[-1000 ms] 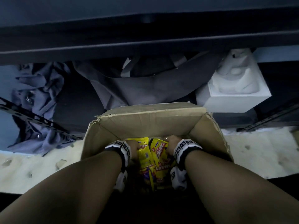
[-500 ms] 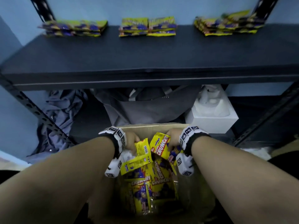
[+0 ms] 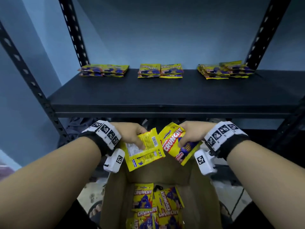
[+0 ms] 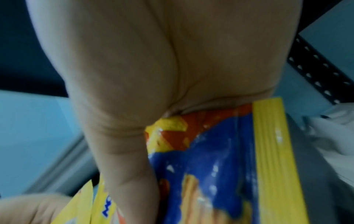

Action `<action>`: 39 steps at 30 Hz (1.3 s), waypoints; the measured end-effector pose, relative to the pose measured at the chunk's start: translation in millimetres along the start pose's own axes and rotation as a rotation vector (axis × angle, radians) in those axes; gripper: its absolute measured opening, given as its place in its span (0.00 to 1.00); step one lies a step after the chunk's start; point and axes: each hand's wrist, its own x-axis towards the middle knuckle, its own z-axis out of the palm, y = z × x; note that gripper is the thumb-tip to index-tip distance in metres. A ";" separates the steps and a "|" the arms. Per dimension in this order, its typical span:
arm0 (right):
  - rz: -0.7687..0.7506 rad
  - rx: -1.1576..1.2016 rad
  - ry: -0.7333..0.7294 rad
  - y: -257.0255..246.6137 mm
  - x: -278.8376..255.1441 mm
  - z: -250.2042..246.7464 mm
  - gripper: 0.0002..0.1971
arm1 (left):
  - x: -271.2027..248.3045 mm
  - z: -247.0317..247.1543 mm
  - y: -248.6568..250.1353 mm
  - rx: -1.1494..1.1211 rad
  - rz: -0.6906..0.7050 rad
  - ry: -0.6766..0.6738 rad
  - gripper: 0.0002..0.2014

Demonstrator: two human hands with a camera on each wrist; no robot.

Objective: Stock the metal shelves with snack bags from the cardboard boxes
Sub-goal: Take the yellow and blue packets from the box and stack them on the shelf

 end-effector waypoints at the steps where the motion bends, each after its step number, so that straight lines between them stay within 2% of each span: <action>1: -0.027 0.028 0.027 -2.5 -5.2 -4.8 0.16 | -5.1 -5.3 0.1 -0.030 0.023 0.019 0.16; 7: -0.150 0.172 0.191 -20.9 -32.1 -36.5 0.12 | -35.1 -37.7 22.5 -0.125 0.177 0.186 0.15; 10: -0.212 0.270 0.298 -26.7 -41.6 -48.5 0.11 | -45.8 -48.7 34.6 -0.248 0.262 0.350 0.14; 14: -0.295 0.512 0.484 -28.8 -45.5 -56.4 0.12 | -49.5 -61.1 40.0 -0.468 0.361 0.608 0.22; 16: -0.318 0.619 0.573 -26.6 -41.3 -58.1 0.14 | -49.2 -67.6 43.5 -0.528 0.397 0.747 0.20; 19: -0.298 0.661 0.694 -24.1 -34.2 -60.5 0.14 | -46.0 -75.3 49.7 -0.532 0.450 0.953 0.10; 24: -0.225 0.667 0.831 -20.3 -23.4 -61.5 0.14 | -34.0 -79.2 52.1 -0.350 0.513 1.155 0.13; 28: -0.174 0.643 0.887 -16.0 -17.1 -63.3 0.14 | -21.1 -73.7 50.3 -0.157 0.481 1.153 0.13; 32: -0.134 0.612 0.907 -13.2 -16.0 -66.1 0.14 | -10.9 -67.3 36.5 -0.013 0.461 0.999 0.13; 35: -0.111 0.596 0.913 -12.6 -16.4 -67.0 0.14 | -12.0 -68.3 29.8 0.046 0.382 0.868 0.16; 39: -0.086 0.583 0.914 -13.3 -15.3 -66.1 0.15 | -17.4 -70.3 30.2 0.077 0.329 0.777 0.20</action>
